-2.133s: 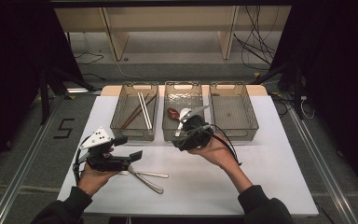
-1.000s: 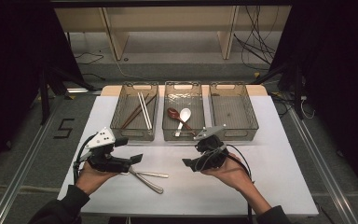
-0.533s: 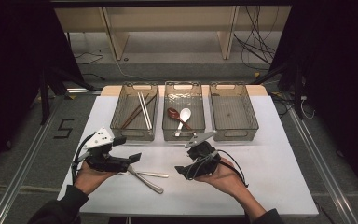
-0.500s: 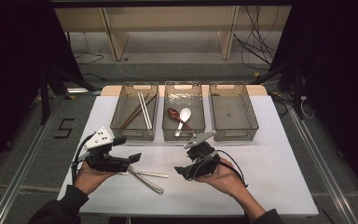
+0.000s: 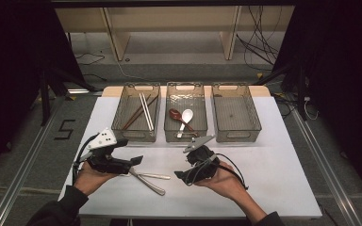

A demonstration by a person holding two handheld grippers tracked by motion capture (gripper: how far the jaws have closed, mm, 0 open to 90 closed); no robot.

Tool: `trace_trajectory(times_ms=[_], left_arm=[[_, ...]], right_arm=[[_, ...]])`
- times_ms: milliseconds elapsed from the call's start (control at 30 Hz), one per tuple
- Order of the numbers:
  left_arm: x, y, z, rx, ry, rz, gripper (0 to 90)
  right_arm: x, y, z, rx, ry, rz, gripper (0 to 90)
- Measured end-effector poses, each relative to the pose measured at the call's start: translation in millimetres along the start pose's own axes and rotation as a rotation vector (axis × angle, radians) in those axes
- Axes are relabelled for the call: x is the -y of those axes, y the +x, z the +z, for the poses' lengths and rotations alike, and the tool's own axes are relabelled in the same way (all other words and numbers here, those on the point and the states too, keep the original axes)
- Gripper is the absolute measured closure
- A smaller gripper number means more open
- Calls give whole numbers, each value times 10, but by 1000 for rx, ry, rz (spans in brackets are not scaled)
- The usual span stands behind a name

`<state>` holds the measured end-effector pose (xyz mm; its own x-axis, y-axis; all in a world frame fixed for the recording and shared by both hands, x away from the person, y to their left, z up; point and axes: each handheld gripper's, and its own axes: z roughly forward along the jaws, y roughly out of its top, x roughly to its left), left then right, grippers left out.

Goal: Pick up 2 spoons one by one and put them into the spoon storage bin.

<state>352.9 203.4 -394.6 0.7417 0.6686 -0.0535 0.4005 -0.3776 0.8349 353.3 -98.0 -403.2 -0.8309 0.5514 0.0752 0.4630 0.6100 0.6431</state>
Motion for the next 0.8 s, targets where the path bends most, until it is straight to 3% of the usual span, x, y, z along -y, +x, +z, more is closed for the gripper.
trace_trajectory(times_ms=[233, 400, 533, 633, 800], left_arm=[[17, -7, 167, 7, 137, 55, 175], [55, -37, 245, 42, 228, 99, 212], [85, -97, 278, 95, 284, 176, 300], [103, -145, 313, 125, 341, 230, 305], [120, -208, 357, 158, 389, 280, 299]], right_arm=[[82, 7, -68, 1, -5, 11, 296], [180, -37, -151, 14, -14, 31, 296], [246, -63, -230, 20, -24, 57, 296], [291, -78, -266, 21, -25, 64, 296], [327, -78, -293, 20, -26, 71, 296]])
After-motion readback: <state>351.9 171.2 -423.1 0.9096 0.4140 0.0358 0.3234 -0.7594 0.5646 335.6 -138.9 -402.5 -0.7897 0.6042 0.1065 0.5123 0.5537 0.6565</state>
